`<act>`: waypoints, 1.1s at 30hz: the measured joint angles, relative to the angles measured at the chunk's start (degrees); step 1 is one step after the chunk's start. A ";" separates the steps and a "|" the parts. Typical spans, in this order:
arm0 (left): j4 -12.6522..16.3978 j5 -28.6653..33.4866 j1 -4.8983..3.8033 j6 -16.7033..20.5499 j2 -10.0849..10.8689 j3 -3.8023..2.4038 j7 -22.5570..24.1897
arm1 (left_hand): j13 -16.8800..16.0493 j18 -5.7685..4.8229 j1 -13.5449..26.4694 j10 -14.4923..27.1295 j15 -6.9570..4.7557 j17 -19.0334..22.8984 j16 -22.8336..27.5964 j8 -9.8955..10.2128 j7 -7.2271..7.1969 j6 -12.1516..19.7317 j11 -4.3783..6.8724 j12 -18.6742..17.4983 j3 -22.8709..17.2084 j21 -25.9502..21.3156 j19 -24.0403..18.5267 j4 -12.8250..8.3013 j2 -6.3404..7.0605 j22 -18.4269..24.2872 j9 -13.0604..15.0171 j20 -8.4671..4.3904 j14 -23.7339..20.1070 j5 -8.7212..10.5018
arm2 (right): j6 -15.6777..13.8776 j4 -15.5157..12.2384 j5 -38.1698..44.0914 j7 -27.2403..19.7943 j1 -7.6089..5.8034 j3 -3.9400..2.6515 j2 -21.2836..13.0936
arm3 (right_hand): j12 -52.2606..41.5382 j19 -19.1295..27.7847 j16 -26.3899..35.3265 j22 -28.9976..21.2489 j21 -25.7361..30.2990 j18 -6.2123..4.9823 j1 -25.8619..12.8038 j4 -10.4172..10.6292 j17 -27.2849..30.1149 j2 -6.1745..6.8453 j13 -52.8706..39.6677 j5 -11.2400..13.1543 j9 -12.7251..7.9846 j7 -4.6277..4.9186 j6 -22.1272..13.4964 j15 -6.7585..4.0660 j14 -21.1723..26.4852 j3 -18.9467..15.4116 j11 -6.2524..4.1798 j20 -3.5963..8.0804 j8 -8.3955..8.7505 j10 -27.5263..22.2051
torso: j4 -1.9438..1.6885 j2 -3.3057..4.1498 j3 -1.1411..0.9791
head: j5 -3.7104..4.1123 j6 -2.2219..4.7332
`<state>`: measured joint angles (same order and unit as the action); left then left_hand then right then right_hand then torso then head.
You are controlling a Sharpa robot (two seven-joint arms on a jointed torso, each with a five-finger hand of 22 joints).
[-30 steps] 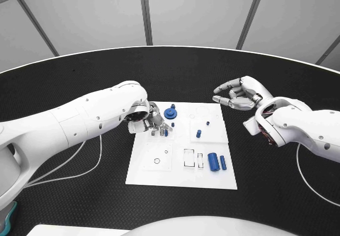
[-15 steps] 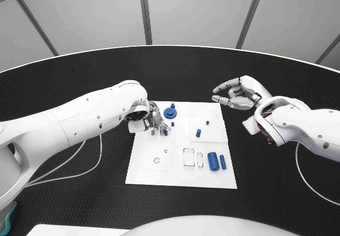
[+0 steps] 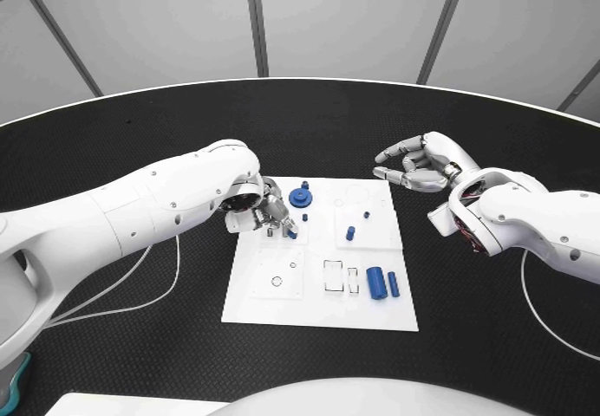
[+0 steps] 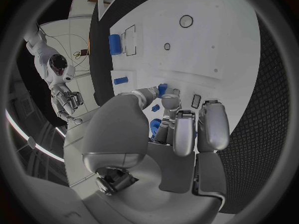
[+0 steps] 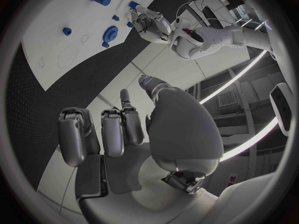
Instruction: Assemble the parts on the task board
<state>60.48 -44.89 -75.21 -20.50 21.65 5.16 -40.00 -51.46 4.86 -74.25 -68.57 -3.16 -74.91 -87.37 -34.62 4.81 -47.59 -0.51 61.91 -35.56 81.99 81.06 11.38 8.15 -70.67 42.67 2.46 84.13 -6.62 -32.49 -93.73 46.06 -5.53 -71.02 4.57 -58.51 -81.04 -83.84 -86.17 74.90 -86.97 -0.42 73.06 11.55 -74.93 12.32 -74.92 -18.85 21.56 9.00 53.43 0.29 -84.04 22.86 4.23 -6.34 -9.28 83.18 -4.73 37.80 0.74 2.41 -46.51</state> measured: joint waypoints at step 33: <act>0.85 6.20 0.00 4.32 2.02 0.08 4.10 | -2.72 -0.49 6.71 -2.11 -0.20 0.01 0.00 -1.39 0.49 -1.20 -0.19 2.45 -5.14 0.39 0.20 -3.63 3.06 -0.45 3.72 0.20 -0.21 -30.65 | -0.02 0.38 0.00 -0.01 0.00 0.00 0.20 | -0.23 -0.21 0.00 0.00 0.00 0.00 0.00 0.00 0.02 0.00 0.01 -0.21 0.03 0.00 0.00 0.00 0.00 0.00 0.00 0.21 0.00 0.00 | -0.04 -0.09 -0.07 | -0.38 0.05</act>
<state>61.33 -38.69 -75.21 -16.18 23.66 5.24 -35.90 -54.18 4.38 -67.54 -70.68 -3.36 -74.91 -87.37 -36.02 5.30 -48.78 -0.70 64.36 -40.70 82.38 81.26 7.75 11.21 -71.12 46.38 2.66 83.92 -37.27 -32.51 -93.36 46.06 -5.54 -71.02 4.57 -58.31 -81.26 -84.05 -86.17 74.90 -86.97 -0.42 73.06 11.55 -74.91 12.32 -74.91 -19.07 21.59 9.00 53.43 0.29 -84.04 22.86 4.23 -6.12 -9.28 83.18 -4.77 37.72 0.68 2.03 -46.45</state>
